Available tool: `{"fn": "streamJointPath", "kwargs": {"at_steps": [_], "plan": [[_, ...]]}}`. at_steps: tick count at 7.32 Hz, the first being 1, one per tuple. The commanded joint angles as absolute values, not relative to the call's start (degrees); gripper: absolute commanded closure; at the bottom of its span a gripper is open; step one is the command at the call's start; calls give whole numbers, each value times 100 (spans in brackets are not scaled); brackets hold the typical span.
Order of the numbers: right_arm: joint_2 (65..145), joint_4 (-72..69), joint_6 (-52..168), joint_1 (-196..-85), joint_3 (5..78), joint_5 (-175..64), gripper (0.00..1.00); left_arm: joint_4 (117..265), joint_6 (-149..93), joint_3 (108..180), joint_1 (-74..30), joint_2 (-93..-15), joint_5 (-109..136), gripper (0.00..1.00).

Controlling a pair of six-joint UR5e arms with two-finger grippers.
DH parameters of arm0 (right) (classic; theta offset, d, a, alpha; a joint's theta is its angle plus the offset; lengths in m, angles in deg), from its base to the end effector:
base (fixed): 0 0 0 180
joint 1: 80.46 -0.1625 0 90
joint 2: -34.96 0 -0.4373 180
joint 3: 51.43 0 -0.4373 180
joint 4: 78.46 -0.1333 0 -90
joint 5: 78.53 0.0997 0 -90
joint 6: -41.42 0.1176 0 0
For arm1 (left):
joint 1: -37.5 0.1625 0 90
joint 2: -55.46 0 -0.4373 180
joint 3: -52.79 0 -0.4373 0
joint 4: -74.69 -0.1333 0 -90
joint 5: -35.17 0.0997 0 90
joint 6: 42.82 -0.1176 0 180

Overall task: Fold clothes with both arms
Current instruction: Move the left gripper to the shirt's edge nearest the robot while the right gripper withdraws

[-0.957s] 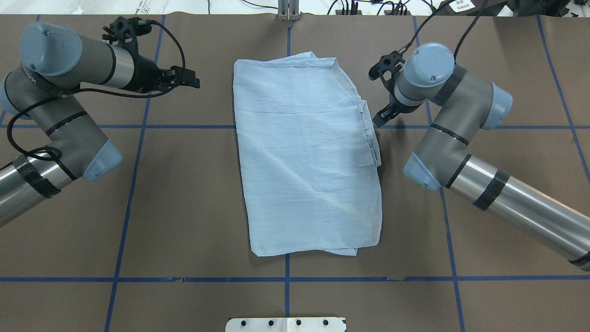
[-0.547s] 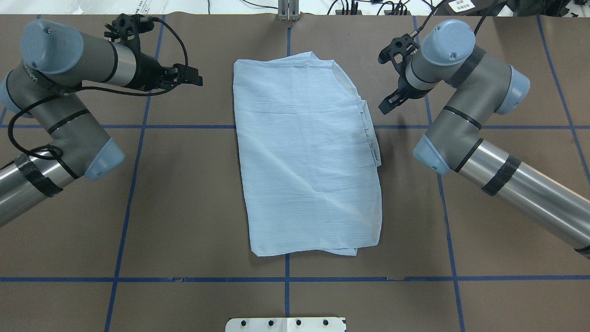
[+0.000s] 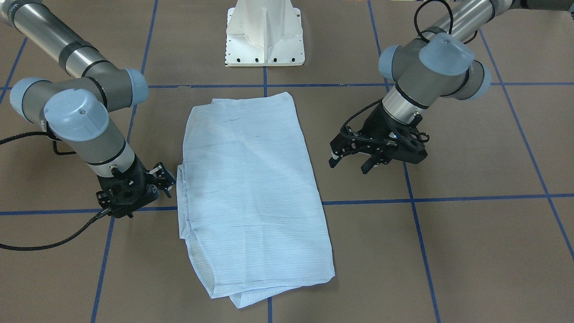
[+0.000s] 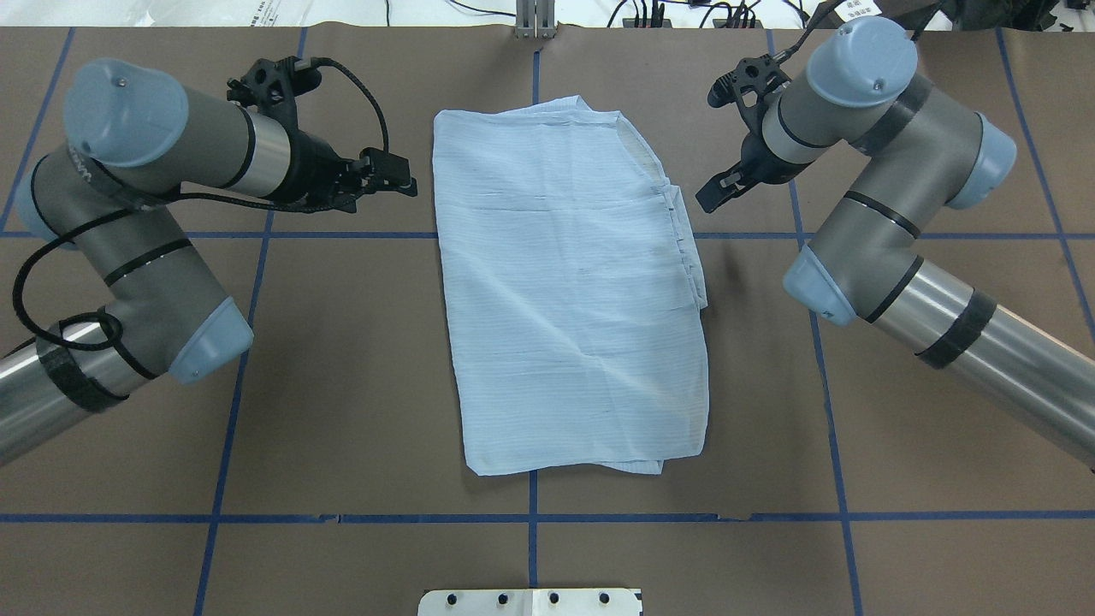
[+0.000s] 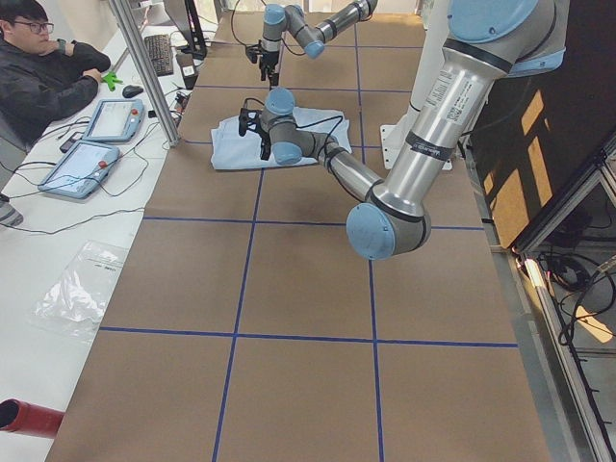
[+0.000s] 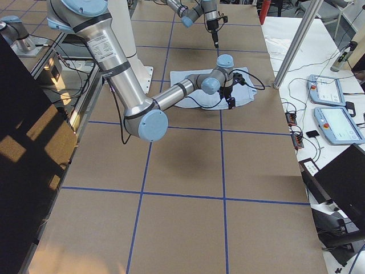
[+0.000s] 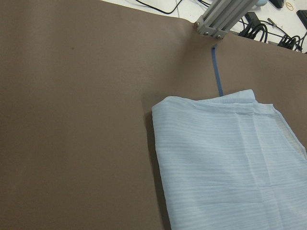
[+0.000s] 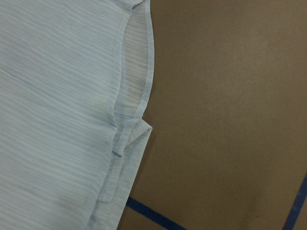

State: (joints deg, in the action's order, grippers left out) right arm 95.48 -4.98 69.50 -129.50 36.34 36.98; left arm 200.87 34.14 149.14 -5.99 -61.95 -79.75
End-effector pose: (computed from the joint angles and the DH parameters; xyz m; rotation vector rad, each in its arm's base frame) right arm -0.4288 -0.6201 0.3506 0.3809 -0.7784 -0.3806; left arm 0.4497 -0.5420 0.2506 0.2341 1.2348 -0.1945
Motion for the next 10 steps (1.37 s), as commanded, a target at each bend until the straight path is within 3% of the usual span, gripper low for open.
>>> {"fn": "streamJointPath", "kwargs": {"at_steps": [1, 3, 6, 10], "plan": [[10233, -534, 7933, -12950, 4573, 3966, 0, 19346, 4282, 16014, 386, -5742, -7378, 0], [10736, -560, 8952, -12863, 5199, 4231, 0, 18773, 5136, 16405, 1372, -5740, -6717, 0], [11036, -569, 9615, -12775, 5640, 4452, 0, 18168, 5693, 16266, 2271, -5827, -6328, 2], [11037, -569, 9644, -12766, 5676, 4469, 0, 18139, 5702, 15695, 2361, -6108, -6283, 7]]}}
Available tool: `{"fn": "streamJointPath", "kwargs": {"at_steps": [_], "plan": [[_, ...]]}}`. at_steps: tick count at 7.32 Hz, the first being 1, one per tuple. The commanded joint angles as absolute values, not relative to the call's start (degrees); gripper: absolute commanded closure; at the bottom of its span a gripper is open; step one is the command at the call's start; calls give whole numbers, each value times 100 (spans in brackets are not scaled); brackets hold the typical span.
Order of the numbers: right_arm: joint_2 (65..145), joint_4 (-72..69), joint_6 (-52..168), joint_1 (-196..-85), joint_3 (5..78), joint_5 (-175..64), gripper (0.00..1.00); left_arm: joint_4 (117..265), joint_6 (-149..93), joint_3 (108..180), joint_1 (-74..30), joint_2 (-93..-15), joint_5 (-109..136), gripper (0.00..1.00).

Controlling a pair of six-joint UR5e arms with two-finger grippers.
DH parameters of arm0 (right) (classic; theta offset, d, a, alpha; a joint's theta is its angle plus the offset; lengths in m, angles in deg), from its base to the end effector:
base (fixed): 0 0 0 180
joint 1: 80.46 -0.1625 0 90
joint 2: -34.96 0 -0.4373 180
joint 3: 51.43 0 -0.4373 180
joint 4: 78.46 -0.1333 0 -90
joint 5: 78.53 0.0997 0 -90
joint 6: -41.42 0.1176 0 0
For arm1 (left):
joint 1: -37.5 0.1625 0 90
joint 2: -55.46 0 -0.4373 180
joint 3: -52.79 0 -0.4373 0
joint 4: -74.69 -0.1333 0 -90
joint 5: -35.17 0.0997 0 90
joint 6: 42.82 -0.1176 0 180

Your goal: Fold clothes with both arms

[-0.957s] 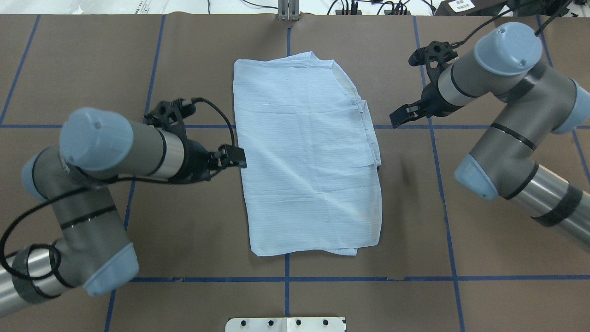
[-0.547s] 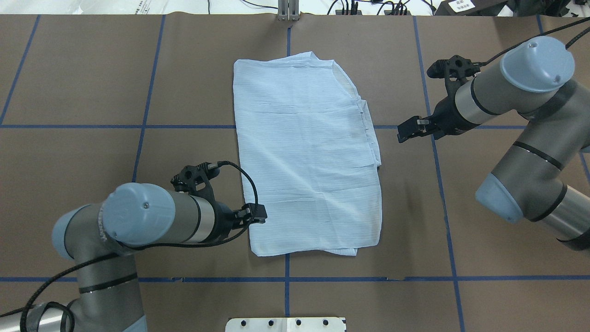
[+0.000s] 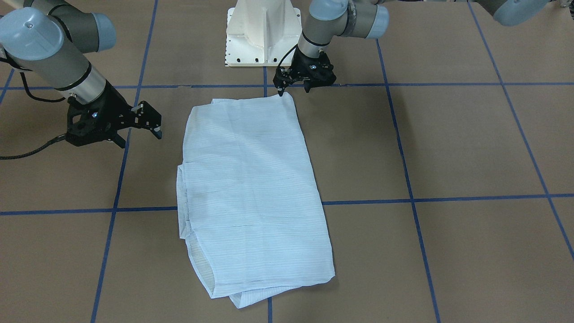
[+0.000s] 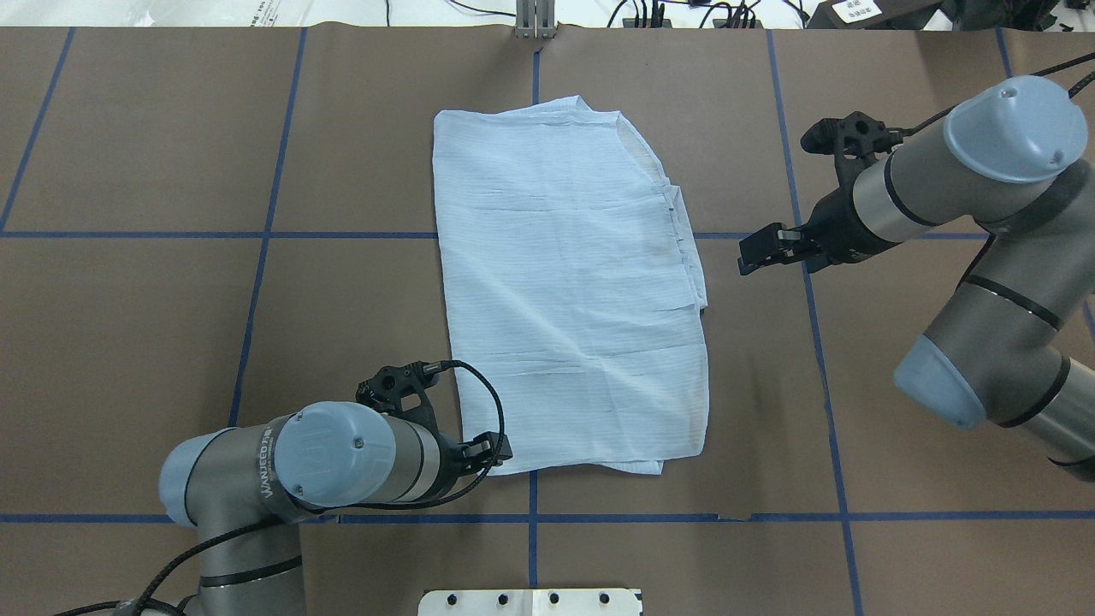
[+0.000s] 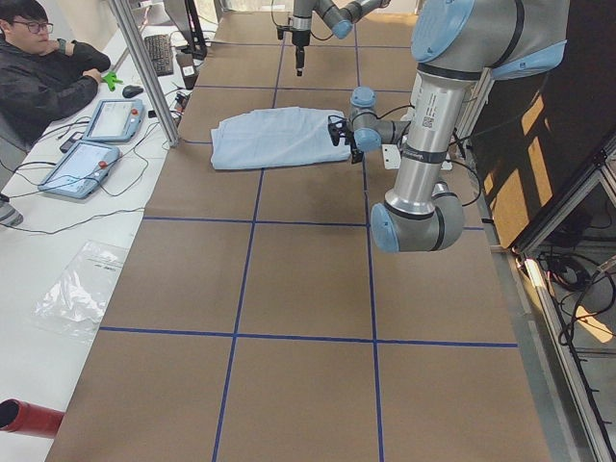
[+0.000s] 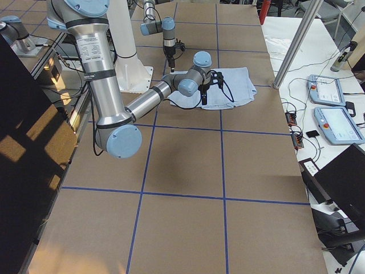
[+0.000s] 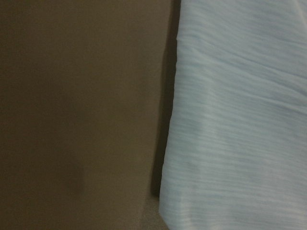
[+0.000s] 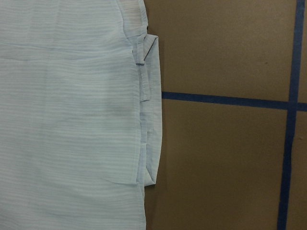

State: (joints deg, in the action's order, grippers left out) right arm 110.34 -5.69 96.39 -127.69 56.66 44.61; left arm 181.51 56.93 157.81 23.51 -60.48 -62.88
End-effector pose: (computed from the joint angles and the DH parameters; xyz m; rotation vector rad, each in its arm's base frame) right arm -0.3689 -0.5004 0.3364 0.1490 -0.9907 -0.0571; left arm 0.6250 -0.2761 0.2468 -0.0914 1.0150 -0.3072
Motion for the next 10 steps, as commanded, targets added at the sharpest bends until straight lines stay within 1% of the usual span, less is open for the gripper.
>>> {"fn": "streamJointPath", "kwargs": {"at_steps": [1, 4, 6, 10], "plan": [[11037, -569, 9644, -12766, 5676, 4460, 0, 18139, 5702, 15668, 2361, -6170, -6283, 11], [11081, -569, 9644, -12775, 5703, 4469, 0, 18148, 5693, 15431, 2361, -6433, -6283, 23], [11081, -569, 9644, -12775, 5703, 4469, 0, 18139, 5693, 15422, 2335, -6425, -6283, 30], [11072, -569, 9644, -12775, 5694, 4469, 0, 18130, 5693, 15413, 2265, -6408, -6178, 34]]}}
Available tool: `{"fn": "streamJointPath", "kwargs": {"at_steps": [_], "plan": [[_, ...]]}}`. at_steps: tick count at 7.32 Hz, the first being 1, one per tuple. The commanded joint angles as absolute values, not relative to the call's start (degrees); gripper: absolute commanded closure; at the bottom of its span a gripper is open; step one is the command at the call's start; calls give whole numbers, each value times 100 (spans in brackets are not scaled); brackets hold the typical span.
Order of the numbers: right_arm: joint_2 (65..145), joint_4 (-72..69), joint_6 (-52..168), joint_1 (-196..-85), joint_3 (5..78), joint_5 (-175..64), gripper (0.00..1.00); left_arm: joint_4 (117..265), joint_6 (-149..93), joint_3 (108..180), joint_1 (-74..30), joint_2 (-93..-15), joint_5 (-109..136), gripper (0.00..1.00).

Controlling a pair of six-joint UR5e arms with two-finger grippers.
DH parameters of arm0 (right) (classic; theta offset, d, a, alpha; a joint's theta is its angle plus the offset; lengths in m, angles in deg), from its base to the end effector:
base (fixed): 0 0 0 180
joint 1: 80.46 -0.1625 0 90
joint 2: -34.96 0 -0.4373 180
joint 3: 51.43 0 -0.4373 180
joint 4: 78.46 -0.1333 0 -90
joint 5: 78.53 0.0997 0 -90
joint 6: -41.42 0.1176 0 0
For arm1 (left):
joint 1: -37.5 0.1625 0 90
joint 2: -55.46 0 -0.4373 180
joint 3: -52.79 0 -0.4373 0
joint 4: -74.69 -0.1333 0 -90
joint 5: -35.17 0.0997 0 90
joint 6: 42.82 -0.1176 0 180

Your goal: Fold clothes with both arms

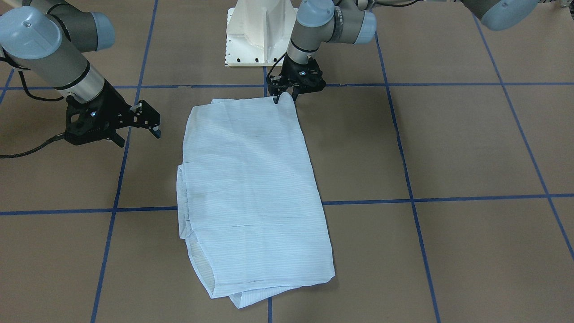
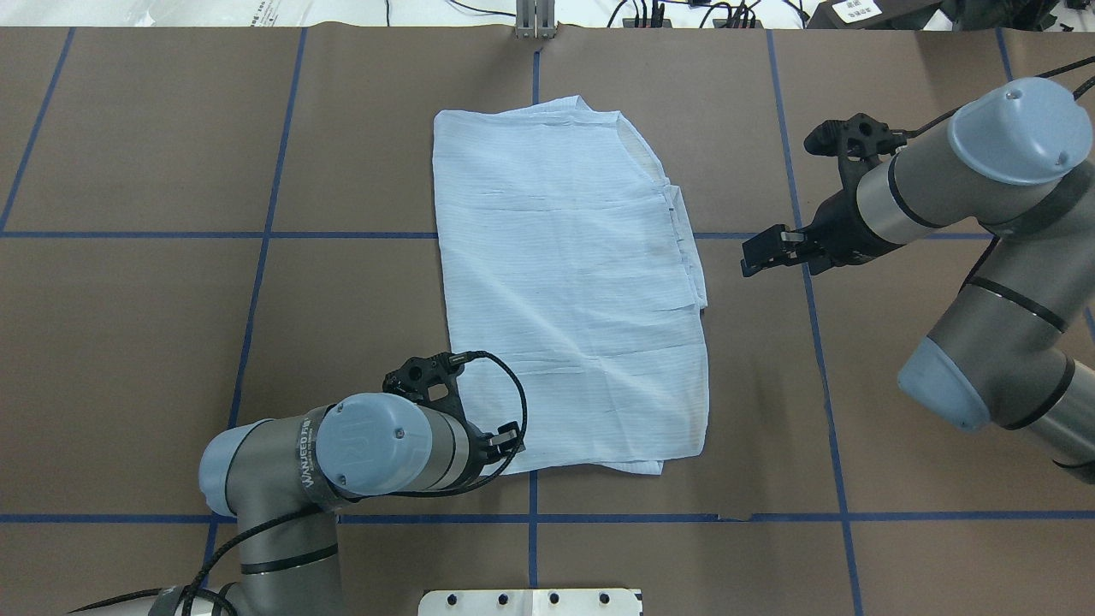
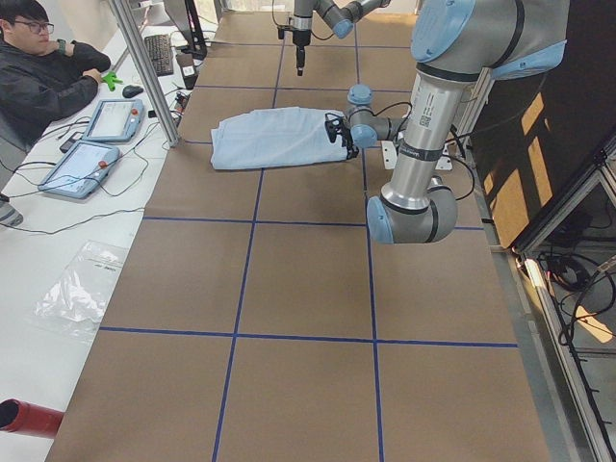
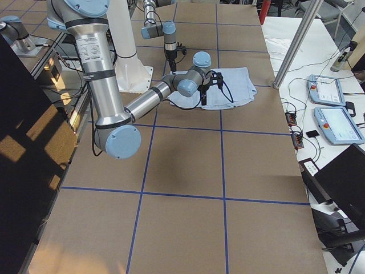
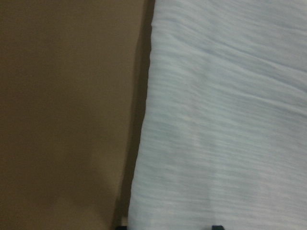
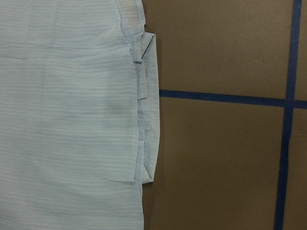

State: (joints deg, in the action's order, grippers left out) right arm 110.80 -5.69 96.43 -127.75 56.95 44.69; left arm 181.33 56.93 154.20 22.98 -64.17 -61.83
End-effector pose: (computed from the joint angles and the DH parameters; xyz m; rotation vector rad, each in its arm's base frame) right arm -0.3666 -0.4987 0.3387 0.1460 -0.9894 -0.0552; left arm 0.6459 -0.2902 0.2336 -0.0701 1.0140 -0.3252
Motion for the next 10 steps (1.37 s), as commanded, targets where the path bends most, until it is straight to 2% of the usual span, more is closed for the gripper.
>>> {"fn": "streamJointPath", "kwargs": {"at_steps": [1, 5, 10], "plan": [[11072, -569, 9644, -12775, 5703, 4469, 0, 18095, 5693, 15422, 2256, -6416, -6178, 34], [11081, -569, 9644, -12775, 5694, 4460, 0, 18095, 5693, 15431, 2282, -6443, -6186, 38], [11081, -569, 9644, -12775, 5694, 4452, 0, 18095, 5693, 15404, 2308, -6452, -6187, 38]]}}
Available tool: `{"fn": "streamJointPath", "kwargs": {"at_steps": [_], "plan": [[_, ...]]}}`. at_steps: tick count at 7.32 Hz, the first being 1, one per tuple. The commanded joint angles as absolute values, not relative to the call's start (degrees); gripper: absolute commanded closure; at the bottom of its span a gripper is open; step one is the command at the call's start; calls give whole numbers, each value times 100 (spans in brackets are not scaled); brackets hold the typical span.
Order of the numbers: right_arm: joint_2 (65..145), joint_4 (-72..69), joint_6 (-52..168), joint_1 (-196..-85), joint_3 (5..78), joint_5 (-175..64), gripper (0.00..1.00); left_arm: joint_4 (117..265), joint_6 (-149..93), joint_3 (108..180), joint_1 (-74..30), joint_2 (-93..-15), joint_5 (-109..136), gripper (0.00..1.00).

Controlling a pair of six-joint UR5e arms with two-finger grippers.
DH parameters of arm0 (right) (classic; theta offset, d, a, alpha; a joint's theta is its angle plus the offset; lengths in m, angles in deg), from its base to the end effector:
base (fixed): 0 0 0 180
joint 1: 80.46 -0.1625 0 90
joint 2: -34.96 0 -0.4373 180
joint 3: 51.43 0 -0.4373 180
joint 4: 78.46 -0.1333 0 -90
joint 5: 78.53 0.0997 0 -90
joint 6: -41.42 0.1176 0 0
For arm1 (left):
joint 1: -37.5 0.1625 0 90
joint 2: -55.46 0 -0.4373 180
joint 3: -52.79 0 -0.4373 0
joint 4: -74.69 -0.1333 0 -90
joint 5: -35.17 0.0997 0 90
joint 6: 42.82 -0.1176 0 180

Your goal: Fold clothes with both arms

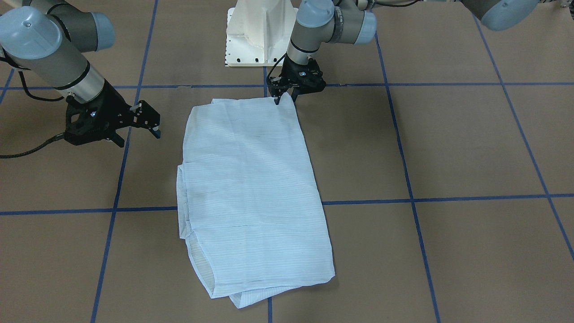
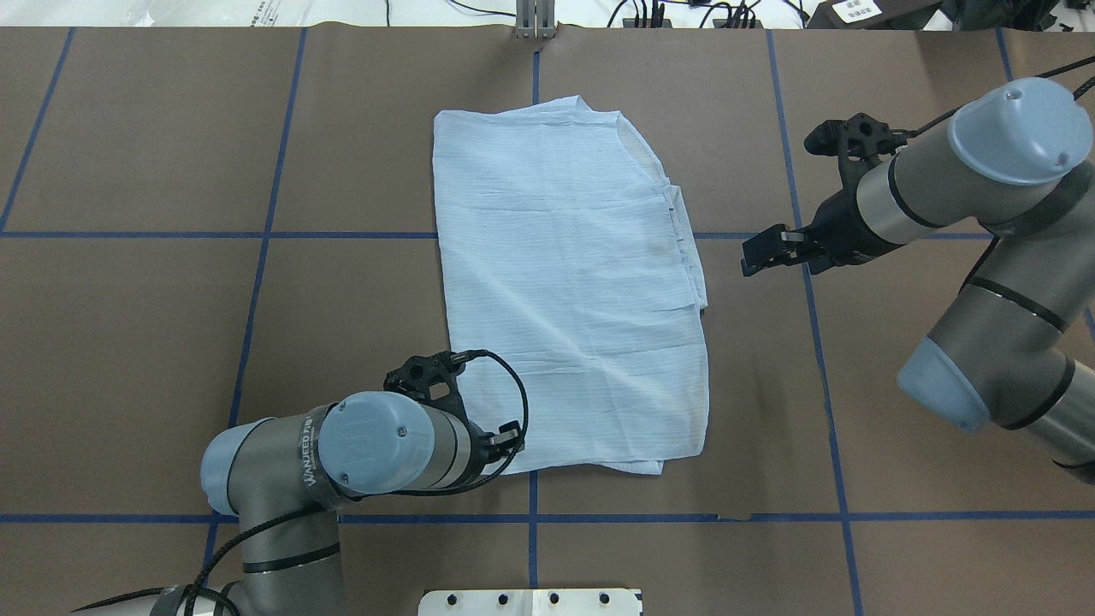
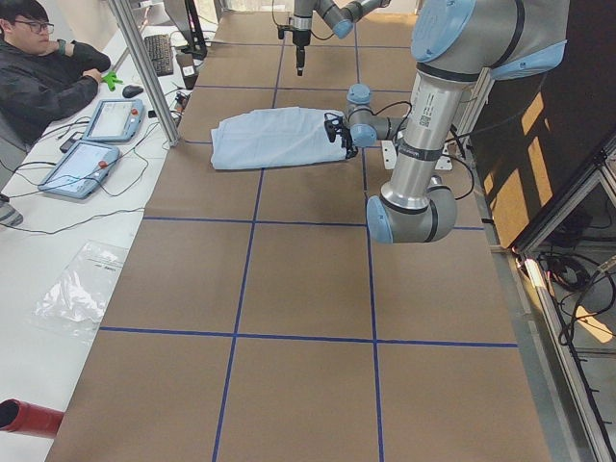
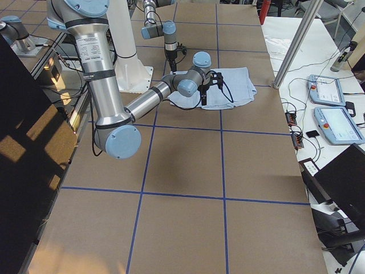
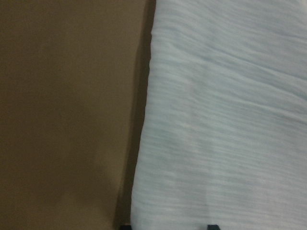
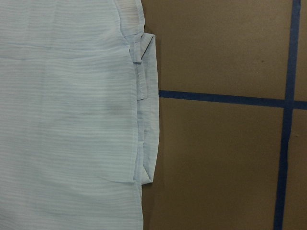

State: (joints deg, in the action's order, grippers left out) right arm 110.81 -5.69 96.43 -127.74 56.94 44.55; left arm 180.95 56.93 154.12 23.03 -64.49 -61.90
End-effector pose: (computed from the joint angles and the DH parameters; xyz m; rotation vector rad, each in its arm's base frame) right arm -0.3666 -0.4989 0.3390 0.1476 -0.9879 -0.0542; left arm 0.6471 -0.2897 0.2314 -0.0718 1.0115 -0.3241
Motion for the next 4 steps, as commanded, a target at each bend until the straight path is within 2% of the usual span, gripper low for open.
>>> {"fn": "streamJointPath", "kwargs": {"at_steps": [1, 4], "plan": [[11081, -569, 9644, -12775, 5703, 4452, 0, 18095, 5693, 15396, 2308, -6452, -6195, 38], [11081, -569, 9644, -12775, 5703, 4452, 0, 18104, 5693, 15387, 2317, -6460, -6204, 42]]}}
